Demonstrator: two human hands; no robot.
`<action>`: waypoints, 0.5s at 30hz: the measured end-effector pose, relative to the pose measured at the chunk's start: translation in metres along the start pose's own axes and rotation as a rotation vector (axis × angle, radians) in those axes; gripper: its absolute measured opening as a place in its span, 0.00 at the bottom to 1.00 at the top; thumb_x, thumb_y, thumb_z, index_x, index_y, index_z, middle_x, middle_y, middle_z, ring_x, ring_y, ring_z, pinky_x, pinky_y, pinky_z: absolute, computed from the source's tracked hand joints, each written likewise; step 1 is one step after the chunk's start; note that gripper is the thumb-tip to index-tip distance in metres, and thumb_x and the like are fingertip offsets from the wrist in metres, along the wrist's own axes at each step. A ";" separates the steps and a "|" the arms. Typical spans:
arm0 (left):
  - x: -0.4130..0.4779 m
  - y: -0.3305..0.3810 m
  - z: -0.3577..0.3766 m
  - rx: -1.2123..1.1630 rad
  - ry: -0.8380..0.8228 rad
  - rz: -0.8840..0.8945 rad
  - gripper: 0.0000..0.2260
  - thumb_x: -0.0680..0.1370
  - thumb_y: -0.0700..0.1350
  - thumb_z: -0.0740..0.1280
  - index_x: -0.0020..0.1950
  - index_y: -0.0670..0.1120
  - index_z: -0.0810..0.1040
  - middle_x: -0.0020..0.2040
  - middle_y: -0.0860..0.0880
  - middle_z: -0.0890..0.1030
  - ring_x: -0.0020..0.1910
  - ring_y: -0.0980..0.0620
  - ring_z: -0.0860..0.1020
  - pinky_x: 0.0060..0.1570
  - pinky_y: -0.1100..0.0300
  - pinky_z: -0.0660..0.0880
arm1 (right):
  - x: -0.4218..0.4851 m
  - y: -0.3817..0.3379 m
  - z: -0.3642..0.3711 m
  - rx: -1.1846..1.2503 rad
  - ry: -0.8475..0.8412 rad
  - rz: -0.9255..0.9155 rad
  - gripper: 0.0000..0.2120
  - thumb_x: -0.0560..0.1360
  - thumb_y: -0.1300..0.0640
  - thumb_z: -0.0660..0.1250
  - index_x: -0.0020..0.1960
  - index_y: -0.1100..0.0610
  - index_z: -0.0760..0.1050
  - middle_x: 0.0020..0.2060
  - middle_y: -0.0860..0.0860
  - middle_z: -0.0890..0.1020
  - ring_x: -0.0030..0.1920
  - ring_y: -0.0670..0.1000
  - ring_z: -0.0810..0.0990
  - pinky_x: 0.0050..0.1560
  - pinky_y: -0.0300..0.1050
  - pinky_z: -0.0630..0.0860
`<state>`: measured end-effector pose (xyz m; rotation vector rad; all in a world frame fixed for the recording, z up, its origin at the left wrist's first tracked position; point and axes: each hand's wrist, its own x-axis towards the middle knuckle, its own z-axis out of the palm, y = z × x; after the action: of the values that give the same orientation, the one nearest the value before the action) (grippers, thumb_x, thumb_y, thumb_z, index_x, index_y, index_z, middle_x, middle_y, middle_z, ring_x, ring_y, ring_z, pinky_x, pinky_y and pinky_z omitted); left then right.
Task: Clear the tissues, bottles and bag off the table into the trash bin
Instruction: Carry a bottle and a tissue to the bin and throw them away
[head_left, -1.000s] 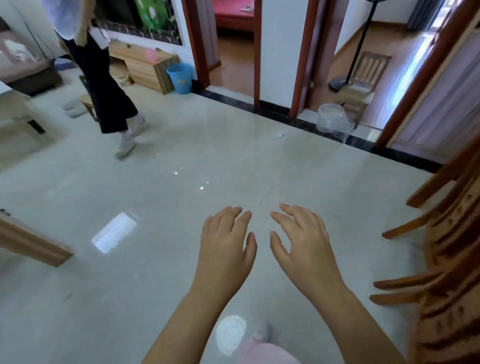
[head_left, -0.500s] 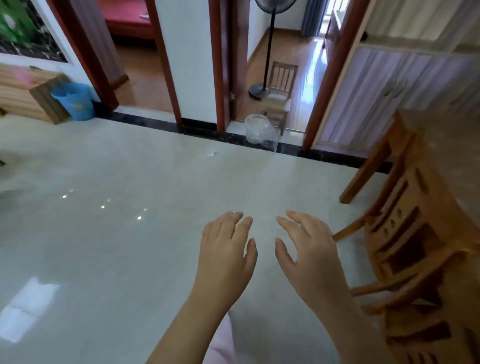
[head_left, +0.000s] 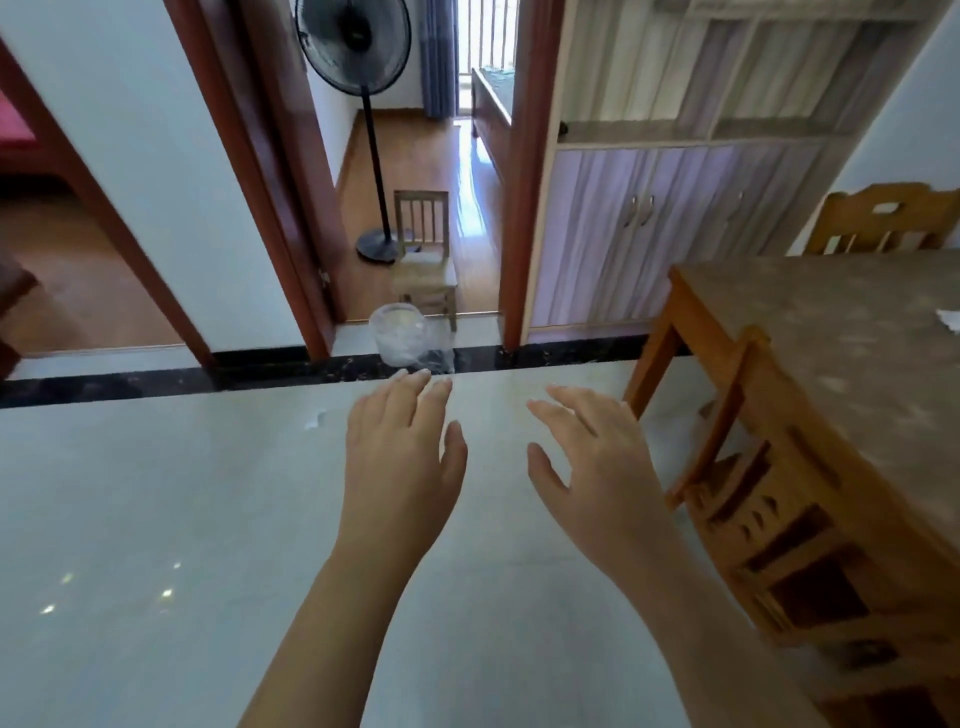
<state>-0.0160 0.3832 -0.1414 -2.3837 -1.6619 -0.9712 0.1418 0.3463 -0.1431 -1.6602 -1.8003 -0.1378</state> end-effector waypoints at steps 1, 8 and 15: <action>0.015 0.000 0.008 -0.019 -0.014 0.020 0.16 0.72 0.43 0.64 0.58 0.39 0.77 0.56 0.41 0.80 0.57 0.40 0.76 0.58 0.46 0.70 | 0.010 0.009 0.003 -0.010 0.013 0.025 0.17 0.70 0.54 0.64 0.55 0.60 0.78 0.54 0.59 0.81 0.55 0.60 0.78 0.55 0.66 0.73; 0.126 0.014 0.089 -0.110 -0.044 0.188 0.16 0.72 0.43 0.64 0.57 0.40 0.78 0.55 0.41 0.80 0.56 0.40 0.77 0.57 0.41 0.72 | 0.106 0.099 0.016 -0.081 0.166 0.158 0.21 0.72 0.50 0.56 0.55 0.62 0.77 0.53 0.60 0.80 0.53 0.60 0.78 0.54 0.63 0.74; 0.253 0.053 0.181 -0.168 -0.084 0.345 0.15 0.70 0.42 0.65 0.55 0.39 0.78 0.53 0.41 0.81 0.54 0.39 0.78 0.55 0.44 0.72 | 0.206 0.191 0.020 -0.206 0.304 0.156 0.15 0.71 0.55 0.62 0.51 0.63 0.79 0.48 0.60 0.82 0.48 0.59 0.79 0.50 0.48 0.67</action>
<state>0.1656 0.6413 -0.1357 -2.7299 -1.1700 -0.9921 0.3170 0.5657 -0.1166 -1.8041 -1.4634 -0.4924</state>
